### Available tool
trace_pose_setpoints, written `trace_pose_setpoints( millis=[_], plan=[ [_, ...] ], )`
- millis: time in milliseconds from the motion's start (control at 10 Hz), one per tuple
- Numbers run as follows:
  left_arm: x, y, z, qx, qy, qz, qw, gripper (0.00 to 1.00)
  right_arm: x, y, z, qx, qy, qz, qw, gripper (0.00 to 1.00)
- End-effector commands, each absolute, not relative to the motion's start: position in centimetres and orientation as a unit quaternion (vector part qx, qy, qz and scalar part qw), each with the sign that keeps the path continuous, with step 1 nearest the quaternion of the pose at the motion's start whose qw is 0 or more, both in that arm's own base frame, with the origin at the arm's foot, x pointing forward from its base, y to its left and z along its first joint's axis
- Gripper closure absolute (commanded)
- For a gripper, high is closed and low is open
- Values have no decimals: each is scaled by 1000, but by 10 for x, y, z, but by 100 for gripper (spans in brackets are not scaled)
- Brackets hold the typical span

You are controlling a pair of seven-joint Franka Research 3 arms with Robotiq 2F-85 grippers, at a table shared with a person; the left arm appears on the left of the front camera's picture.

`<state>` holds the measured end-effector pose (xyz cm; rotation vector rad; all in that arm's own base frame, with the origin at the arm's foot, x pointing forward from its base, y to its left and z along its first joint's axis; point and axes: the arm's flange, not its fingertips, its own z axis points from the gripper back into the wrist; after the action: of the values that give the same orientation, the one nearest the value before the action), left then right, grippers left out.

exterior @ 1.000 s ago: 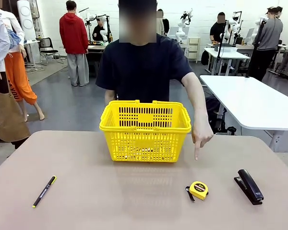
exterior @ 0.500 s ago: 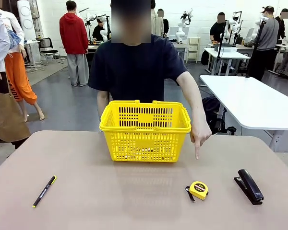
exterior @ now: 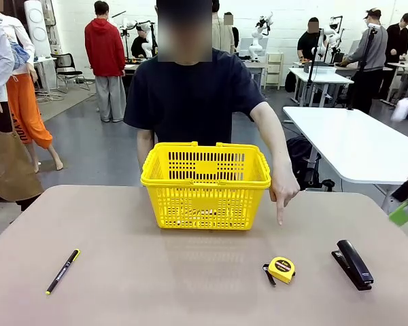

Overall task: Place the items the person wants into the basket.
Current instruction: Pick up the item the person points to and place it in the Market Basket.

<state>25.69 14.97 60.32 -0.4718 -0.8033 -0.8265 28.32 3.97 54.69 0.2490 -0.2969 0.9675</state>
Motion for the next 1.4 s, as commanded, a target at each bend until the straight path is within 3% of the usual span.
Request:
trace_pose_setpoints(
  millis=[0, 400, 1300],
  plan=[
    [259, 151, 603, -220, -389, -393, 804, 0, 299, 68, 512, 66, -117, 484, 864, 0],
    [259, 151, 603, -220, -389, -393, 804, 0, 312, 112, 467, 51, -80, 518, 850, 0],
    [259, 151, 603, -220, -389, -393, 804, 0, 317, 114, 473, 64, -79, 524, 846, 0]
  ],
)
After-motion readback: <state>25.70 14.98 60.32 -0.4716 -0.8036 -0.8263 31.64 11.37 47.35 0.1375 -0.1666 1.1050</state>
